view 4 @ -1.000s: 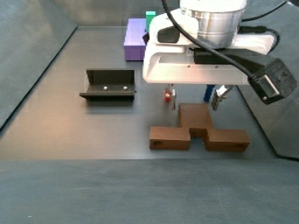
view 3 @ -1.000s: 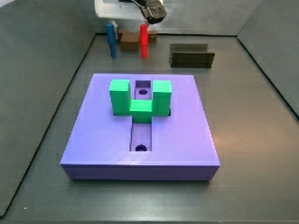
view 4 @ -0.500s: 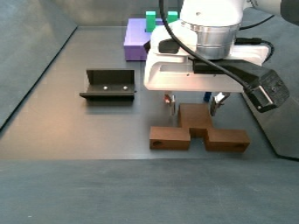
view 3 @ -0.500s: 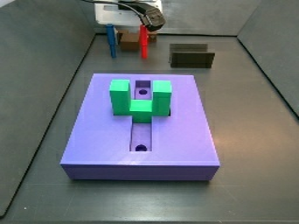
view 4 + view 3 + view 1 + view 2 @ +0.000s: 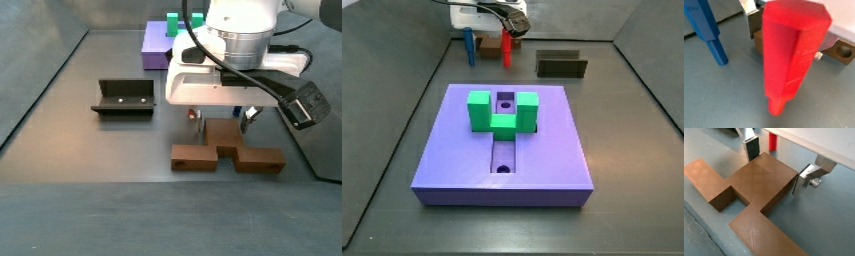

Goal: Pick up the brown object. Move up. Place the brown object on the fixture. Regrasp the brown object. Move to above the board. Insert the brown object.
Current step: Pick up the brown object.

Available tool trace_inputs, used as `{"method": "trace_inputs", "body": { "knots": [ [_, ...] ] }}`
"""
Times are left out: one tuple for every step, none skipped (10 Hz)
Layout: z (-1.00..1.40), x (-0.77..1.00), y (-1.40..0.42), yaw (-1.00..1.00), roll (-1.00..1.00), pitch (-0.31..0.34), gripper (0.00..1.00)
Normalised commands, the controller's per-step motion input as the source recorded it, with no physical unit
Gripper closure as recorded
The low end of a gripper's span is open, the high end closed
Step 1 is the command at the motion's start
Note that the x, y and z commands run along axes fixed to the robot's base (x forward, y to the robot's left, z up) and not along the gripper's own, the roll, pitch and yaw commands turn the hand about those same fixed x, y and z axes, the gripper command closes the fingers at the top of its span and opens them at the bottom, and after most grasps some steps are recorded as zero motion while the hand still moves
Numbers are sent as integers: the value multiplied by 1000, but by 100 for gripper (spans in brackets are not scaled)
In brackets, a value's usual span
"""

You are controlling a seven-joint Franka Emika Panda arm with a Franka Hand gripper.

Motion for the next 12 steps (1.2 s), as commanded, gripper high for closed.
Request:
{"method": "trace_inputs", "body": {
  "knots": [
    [0,0,0,0,0,0,100],
    [0,0,0,0,0,0,100],
    [0,0,0,0,0,0,100],
    [0,0,0,0,0,0,100],
    [0,0,0,0,0,0,100],
    [0,0,0,0,0,0,100],
    [0,0,0,0,0,0,100],
    [0,0,0,0,0,0,100],
    [0,0,0,0,0,0,100],
    [0,0,0,0,0,0,100],
    [0,0,0,0,0,0,100],
    [0,0,0,0,0,0,100]
  ]
}}
